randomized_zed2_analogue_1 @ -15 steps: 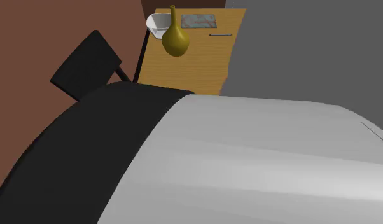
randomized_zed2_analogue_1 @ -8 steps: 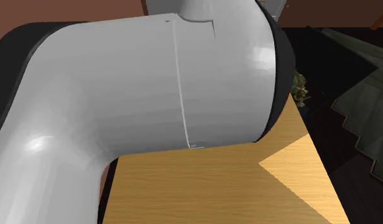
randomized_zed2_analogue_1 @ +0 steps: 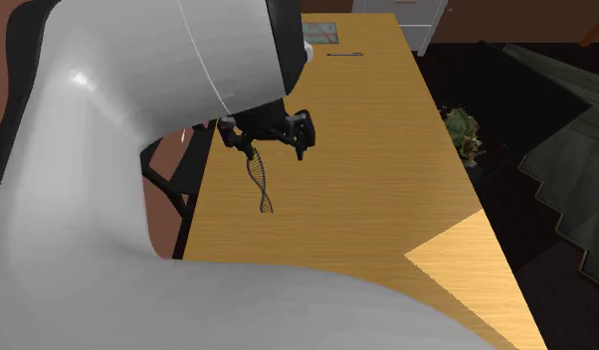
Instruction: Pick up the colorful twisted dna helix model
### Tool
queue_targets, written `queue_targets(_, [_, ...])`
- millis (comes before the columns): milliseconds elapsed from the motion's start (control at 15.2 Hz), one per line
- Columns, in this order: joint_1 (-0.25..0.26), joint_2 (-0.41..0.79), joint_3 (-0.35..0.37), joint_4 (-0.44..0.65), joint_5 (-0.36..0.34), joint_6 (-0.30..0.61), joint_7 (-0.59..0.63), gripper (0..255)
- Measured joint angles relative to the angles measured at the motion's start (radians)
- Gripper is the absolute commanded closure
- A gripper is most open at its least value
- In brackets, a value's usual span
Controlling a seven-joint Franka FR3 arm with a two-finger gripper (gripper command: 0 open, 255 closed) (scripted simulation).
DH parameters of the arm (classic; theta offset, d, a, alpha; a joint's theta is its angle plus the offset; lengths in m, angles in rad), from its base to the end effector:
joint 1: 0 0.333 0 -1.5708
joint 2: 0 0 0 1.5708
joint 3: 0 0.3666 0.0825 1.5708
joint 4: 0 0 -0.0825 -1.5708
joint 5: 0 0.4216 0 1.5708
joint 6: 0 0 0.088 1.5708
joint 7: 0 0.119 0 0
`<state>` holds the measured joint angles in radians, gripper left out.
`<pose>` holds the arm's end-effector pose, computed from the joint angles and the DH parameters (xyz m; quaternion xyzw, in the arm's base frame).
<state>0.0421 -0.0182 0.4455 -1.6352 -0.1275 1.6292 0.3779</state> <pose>0.5276 0.2662 0.6460 0.9960 0.0581 0.0330 0.0591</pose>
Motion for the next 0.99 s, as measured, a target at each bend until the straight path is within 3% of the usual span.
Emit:
queue_targets(396, [0.102,0.28,0.052,0.28,-0.16,-0.091,0.116,0])
queue_targets(858, [0.095,0.281,0.049,0.194,-0.164,-0.009,0.132,0])
queue_targets(924, [0.095,0.28,0.049,0.188,-0.163,-0.005,0.133,255])
queue_targets(990, [0.095,0.279,0.05,0.185,-0.163,-0.003,0.134,255])
